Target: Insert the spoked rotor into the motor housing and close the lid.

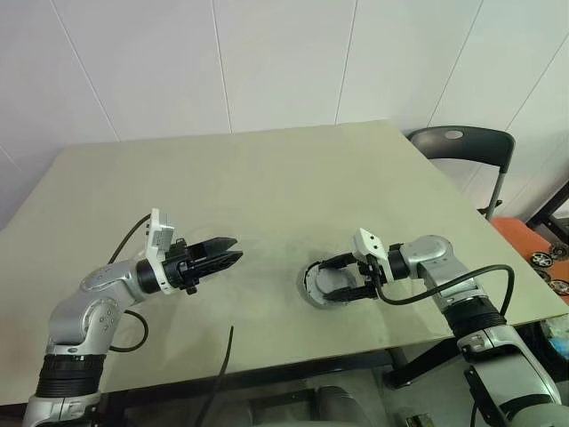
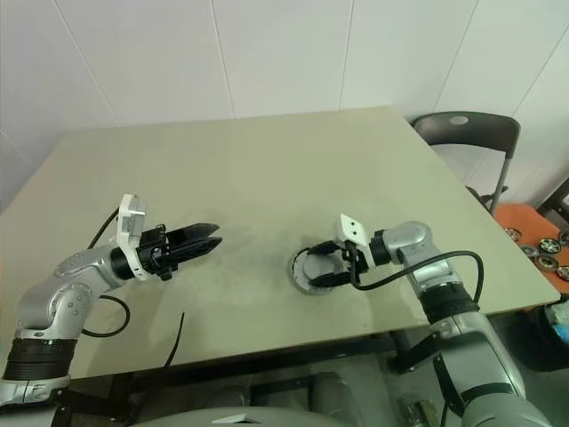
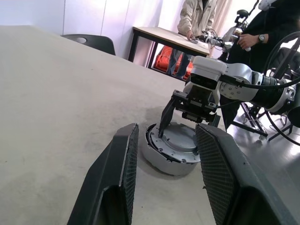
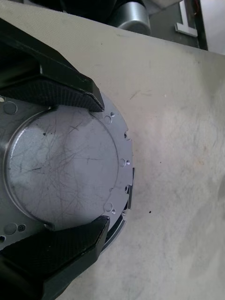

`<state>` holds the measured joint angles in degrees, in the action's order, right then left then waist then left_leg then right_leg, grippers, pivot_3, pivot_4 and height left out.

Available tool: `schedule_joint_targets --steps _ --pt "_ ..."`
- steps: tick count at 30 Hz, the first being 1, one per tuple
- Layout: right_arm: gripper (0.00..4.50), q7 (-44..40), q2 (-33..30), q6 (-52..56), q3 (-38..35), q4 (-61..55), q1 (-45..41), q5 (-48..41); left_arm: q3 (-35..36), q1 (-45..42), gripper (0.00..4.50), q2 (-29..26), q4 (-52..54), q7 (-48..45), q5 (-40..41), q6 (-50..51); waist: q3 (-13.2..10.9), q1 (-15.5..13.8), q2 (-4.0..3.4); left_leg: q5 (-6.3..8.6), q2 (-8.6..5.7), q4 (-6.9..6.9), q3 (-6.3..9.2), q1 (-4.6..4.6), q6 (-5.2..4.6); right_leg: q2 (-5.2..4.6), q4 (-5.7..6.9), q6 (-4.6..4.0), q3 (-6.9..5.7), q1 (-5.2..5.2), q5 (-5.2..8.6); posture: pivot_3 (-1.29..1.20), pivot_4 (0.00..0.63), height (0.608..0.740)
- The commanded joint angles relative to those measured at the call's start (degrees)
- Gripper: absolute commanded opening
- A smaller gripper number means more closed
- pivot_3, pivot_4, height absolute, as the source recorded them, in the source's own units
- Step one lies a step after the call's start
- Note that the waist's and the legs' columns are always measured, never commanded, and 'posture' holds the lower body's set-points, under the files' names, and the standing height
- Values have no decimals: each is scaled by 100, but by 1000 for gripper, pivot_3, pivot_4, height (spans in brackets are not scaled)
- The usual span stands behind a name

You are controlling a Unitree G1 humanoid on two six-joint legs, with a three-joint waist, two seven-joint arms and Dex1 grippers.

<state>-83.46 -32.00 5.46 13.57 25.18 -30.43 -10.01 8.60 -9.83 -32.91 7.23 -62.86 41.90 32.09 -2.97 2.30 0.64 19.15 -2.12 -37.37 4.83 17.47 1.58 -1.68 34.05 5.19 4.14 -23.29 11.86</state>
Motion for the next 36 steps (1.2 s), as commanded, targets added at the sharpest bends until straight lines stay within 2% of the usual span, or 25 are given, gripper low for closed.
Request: schedule_joint_targets --steps 1,12,21,26,36 --pt "3194 192 28 -4 -135 22 2 -19 93 -19 2088 8 201 30 110 -44 0 -1 0 0 0 -1 0 0 0 0 1 0 0 0 0 0 0 740" --pt "3194 751 410 -128 -317 444 -252 -64 61 -112 2088 22 123 20 84 -71 -1 25 -1 -1 2 -24 -1 -3 1 8 10 -17 6 7 10 0 0 740" --pt "3194 672 340 -208 -285 564 -208 -28 27 -210 2088 23 30 -37 45 -89 0 24 0 -1 2 -28 -1 -1 1 7 10 -15 6 8 9 0 0 740" --pt "3194 186 267 836 -384 509 -402 -456 36 -235 2088 24 -8 -59 28 -92 -1 22 -1 -1 2 -32 -1 0 1 7 10 -17 6 10 8 0 0 740" --pt "3194 124 304 150 -269 484 -324 -138 68 -170 2088 33 71 -14 45 -81 -2 21 -2 -1 2 -30 -1 4 1 6 9 -1 0 6 0 0 0 740"
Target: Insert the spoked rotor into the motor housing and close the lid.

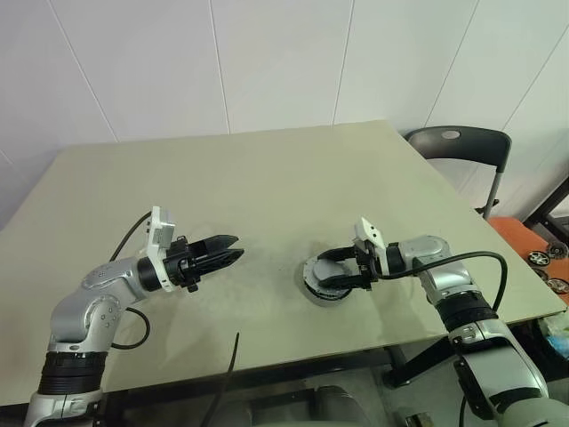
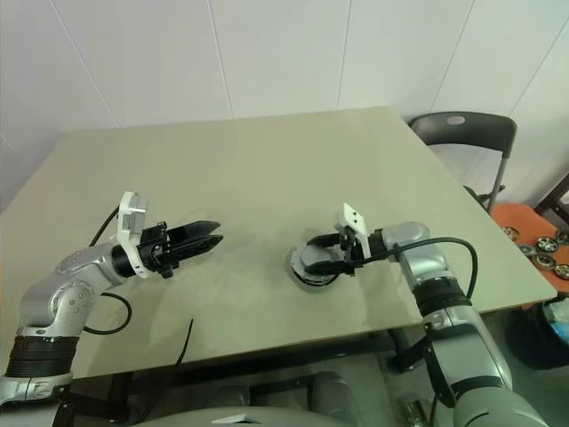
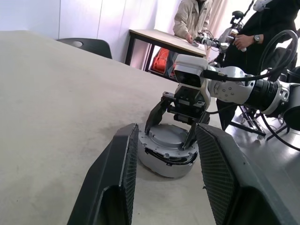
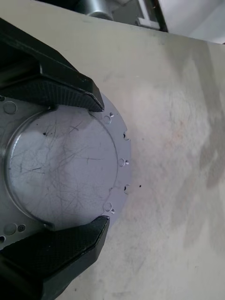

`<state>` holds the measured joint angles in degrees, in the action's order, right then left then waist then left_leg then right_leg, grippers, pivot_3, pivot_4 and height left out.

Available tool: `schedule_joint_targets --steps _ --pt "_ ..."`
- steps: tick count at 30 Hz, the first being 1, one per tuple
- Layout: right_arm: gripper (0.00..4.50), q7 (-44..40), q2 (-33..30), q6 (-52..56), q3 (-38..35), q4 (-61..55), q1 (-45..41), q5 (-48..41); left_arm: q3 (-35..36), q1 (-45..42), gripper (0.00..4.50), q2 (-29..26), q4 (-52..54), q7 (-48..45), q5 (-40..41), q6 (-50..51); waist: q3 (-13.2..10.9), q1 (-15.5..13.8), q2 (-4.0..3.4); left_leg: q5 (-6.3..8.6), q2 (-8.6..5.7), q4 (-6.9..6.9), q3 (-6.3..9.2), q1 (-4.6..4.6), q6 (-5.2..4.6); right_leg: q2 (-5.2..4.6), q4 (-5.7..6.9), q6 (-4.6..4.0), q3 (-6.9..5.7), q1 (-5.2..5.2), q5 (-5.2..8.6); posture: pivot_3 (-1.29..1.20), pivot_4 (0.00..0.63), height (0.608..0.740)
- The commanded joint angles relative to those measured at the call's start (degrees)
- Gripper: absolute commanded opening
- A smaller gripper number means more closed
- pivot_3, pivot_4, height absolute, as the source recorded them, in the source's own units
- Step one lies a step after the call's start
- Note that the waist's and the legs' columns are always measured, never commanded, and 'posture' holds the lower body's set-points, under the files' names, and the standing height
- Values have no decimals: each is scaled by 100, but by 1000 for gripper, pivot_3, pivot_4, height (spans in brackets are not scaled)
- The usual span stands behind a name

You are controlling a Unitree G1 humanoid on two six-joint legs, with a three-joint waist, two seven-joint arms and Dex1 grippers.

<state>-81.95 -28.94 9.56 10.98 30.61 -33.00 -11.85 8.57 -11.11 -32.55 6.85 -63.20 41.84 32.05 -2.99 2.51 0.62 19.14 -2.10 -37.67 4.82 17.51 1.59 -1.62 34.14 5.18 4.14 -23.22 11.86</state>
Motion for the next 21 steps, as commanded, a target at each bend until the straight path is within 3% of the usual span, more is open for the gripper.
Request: schedule_joint_targets --steps 1,21 --pt "3194 -22 0 -322 -12 -27 -71 67 74 -39 2088 -4 113 23 53 -76 0 1 0 0 0 0 0 0 0 0 0 0 0 0 0 0 0 740" --pt "3194 -266 -159 -710 81 212 8 276 64 -37 2088 -31 127 14 68 -50 1 -13 1 0 -1 -1 1 0 0 -3 -1 -6 0 3 -4 0 0 740"
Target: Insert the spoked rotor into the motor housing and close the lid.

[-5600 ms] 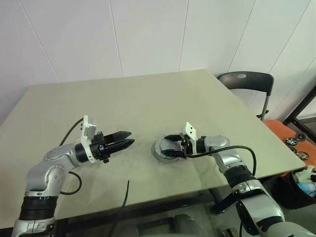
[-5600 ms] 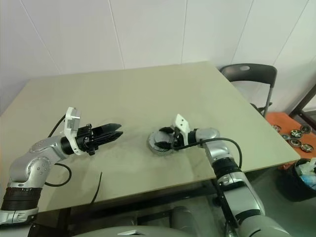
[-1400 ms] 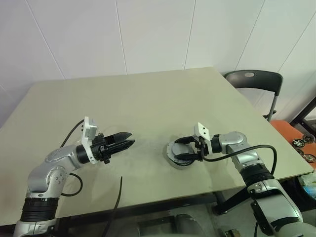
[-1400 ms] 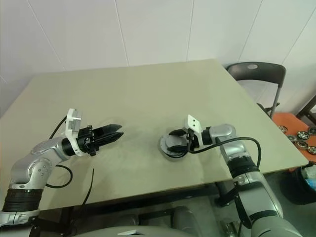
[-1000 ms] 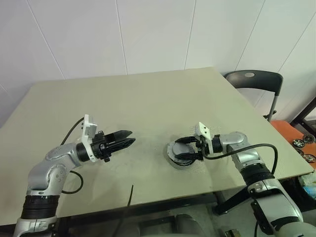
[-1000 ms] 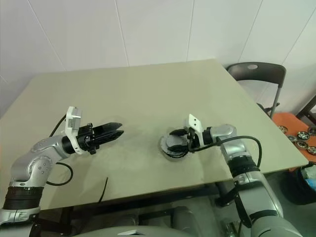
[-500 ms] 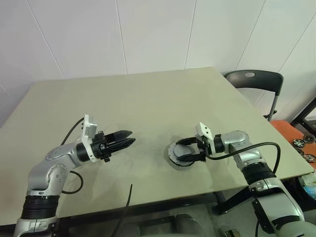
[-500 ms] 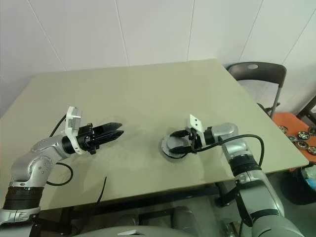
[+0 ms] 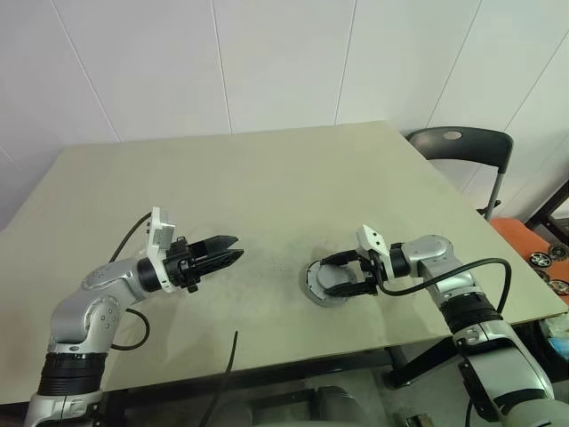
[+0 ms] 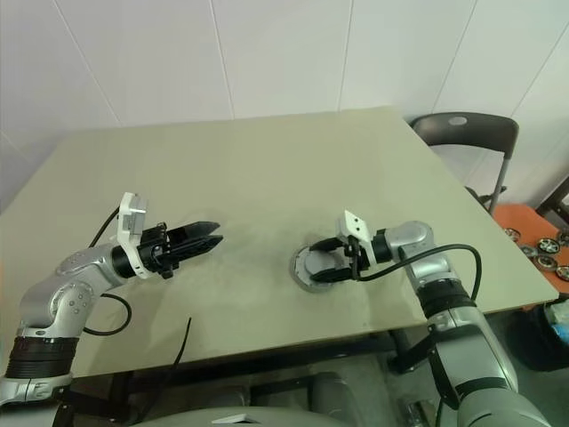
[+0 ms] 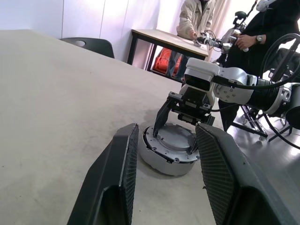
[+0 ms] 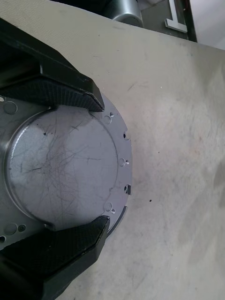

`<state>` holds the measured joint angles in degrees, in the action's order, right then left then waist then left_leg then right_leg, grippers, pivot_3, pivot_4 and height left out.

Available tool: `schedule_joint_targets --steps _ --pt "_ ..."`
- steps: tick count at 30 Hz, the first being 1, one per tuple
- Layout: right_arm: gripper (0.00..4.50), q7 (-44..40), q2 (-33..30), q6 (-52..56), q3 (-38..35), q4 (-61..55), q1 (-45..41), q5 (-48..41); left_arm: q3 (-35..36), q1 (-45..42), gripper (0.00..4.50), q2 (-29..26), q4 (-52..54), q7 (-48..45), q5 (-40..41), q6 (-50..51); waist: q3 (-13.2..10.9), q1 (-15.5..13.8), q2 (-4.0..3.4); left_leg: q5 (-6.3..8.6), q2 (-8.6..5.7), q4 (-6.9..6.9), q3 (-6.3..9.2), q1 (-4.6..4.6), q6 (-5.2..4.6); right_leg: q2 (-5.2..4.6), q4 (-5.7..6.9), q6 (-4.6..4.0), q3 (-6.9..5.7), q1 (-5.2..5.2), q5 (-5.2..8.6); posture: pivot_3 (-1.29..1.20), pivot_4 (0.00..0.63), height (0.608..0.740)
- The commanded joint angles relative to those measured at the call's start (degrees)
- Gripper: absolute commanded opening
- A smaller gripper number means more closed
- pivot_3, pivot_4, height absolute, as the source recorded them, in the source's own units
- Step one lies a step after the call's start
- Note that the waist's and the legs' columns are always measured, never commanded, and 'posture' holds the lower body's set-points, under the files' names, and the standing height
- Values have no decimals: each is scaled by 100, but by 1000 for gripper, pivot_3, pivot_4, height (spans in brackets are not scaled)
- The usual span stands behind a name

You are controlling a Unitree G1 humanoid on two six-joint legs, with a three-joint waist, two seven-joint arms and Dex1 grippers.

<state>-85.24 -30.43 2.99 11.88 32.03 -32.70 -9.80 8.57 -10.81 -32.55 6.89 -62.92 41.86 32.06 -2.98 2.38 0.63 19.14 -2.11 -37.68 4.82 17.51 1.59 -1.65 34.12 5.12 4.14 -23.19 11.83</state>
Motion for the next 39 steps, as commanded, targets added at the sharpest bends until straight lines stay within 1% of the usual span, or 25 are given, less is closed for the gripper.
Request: schedule_joint_targets --steps 1,9,16,39 --pt "3194 87 10 -34 -2 42 -23 68 63 -70 2088 -32 121 -15 66 -50 0 2 0 0 0 0 0 0 0 0 0 0 0 0 0 0 0 740" --pt "3194 341 96 -33 -64 -27 -4 15 64 -34 2088 -32 159 -11 80 -31 0 13 0 0 0 -10 -1 -2 0 2 5 3 0 4 4 0 0 740" --pt "3194 401 68 -77 -7 -171 169 31 42 -60 2088 -15 153 -5 71 -35 0 13 0 0 1 -20 0 -3 0 2 6 -7 1 9 14 0 0 740" --pt "3194 634 90 -148 120 -258 312 134 35 -57 2088 -9 175 9 84 -9 2 14 2 0 2 -24 1 -10 0 4 7 -4 0 19 18 0 0 740"
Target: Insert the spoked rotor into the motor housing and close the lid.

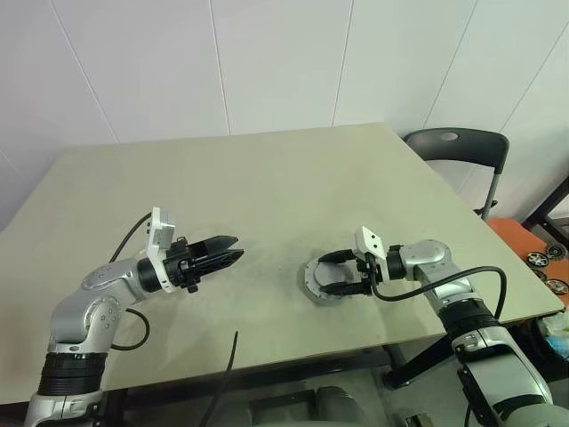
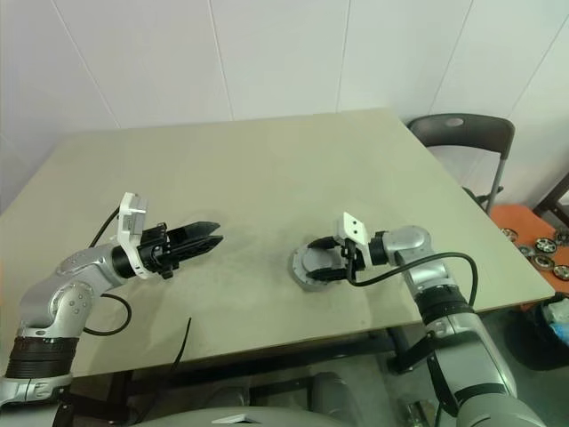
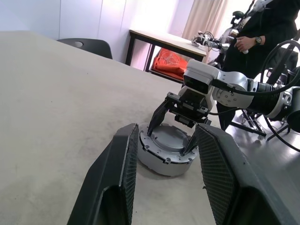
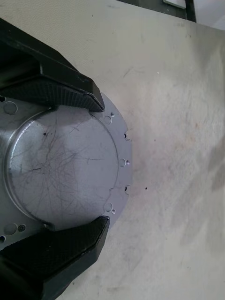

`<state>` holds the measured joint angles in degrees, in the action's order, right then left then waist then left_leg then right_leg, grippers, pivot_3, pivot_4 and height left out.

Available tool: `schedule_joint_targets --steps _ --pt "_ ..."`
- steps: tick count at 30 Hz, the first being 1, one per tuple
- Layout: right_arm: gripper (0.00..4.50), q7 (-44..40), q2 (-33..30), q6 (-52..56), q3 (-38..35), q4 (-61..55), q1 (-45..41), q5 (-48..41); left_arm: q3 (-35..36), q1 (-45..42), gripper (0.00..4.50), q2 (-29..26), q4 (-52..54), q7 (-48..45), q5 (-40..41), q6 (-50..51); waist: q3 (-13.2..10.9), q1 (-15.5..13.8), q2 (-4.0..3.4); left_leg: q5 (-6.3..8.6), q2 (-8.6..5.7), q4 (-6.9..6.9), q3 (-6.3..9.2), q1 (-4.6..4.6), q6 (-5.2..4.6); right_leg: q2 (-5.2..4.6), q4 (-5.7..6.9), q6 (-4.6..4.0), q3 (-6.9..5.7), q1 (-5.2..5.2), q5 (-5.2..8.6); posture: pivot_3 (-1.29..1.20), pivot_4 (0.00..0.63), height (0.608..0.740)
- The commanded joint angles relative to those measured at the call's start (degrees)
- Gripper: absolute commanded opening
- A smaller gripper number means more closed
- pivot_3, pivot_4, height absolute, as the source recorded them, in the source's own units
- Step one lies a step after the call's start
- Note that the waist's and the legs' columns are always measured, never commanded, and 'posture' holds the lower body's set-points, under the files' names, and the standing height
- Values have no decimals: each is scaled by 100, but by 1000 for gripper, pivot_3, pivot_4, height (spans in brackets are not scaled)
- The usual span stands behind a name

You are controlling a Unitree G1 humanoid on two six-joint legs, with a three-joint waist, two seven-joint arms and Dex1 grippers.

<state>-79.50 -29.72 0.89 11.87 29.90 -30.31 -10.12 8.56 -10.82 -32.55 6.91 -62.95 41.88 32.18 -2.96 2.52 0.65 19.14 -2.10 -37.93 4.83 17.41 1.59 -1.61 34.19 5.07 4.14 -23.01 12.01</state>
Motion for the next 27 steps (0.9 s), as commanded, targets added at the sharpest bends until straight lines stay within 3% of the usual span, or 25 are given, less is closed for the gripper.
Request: schedule_joint_targets --steps 1,27 --pt "3194 69 21 72 132 -58 80 173 36 -55 2088 -7 173 11 83 -22 0 1 0 0 0 0 0 0 0 0 0 0 0 0 0 0 0 740" --pt "3194 13 42 461 302 -226 124 224 41 12 2088 23 224 76 94 -43 1 3 2 0 2 1 0 0 0 2 -1 1 -1 0 1 0 0 740"
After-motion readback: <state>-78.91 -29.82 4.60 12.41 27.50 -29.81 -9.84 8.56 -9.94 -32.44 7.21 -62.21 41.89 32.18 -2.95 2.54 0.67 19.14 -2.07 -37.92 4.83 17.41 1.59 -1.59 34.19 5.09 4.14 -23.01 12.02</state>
